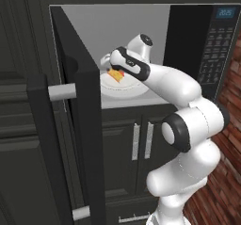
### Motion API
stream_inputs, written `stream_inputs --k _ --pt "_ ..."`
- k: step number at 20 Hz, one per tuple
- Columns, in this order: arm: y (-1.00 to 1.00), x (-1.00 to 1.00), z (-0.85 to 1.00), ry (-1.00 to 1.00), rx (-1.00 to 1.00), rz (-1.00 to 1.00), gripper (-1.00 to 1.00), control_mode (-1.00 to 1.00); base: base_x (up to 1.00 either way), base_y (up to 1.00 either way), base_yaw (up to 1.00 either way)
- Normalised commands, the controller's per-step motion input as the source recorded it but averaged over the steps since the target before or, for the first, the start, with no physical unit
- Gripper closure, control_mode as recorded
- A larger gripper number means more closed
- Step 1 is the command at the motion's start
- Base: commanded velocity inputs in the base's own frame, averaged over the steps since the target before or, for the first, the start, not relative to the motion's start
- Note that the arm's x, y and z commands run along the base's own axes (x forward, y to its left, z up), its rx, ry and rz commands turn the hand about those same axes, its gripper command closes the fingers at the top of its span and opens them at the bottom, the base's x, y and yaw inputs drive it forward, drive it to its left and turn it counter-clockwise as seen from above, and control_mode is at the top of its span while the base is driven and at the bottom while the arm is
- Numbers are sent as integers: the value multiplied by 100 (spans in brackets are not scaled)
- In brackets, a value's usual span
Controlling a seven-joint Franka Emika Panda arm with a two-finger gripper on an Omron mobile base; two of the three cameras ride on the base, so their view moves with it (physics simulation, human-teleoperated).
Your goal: Pick the cheese from the counter and place it in the microwave.
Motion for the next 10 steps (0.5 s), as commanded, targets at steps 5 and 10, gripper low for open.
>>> stream_inputs --k 5,10 --pt "0 5 -21 1 0 0 100 -100 0 0 0" --pt "-6 9 -15 0 0 0 100 -100 0 0 0"
